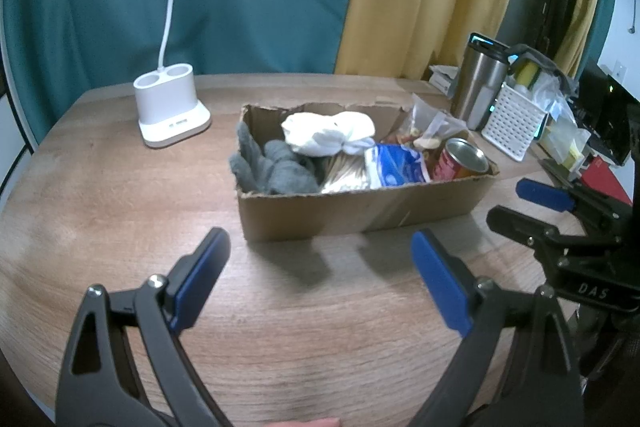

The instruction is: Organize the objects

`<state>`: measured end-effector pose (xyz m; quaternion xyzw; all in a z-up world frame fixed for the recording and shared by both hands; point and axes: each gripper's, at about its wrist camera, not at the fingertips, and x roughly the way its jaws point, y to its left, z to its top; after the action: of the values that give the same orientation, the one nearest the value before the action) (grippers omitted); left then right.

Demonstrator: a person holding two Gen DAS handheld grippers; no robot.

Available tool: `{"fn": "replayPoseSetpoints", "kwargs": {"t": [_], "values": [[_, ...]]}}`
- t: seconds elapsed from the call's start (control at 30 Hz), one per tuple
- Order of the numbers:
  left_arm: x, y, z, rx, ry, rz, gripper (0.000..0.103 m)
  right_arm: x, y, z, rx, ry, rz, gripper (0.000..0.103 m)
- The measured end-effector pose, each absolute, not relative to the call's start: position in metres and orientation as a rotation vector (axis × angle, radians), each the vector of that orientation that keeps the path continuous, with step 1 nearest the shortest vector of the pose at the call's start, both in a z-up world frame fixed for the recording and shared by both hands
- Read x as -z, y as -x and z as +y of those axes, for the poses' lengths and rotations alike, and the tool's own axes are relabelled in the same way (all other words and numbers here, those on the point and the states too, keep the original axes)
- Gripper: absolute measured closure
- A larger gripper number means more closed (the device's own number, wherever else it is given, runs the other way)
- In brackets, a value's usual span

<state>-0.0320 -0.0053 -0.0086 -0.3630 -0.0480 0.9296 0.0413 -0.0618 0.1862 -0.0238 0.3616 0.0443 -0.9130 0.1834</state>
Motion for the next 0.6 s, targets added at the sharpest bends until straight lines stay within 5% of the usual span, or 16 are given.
{"fn": "replayPoseSetpoints", "kwargs": {"t": [0.6], "values": [[0.008,0.0271,-0.0082,-2.847,1.102,-0.152,0.009,0.0248,0.0587,0.1865,2.575,-1.019,0.131,0.035]]}}
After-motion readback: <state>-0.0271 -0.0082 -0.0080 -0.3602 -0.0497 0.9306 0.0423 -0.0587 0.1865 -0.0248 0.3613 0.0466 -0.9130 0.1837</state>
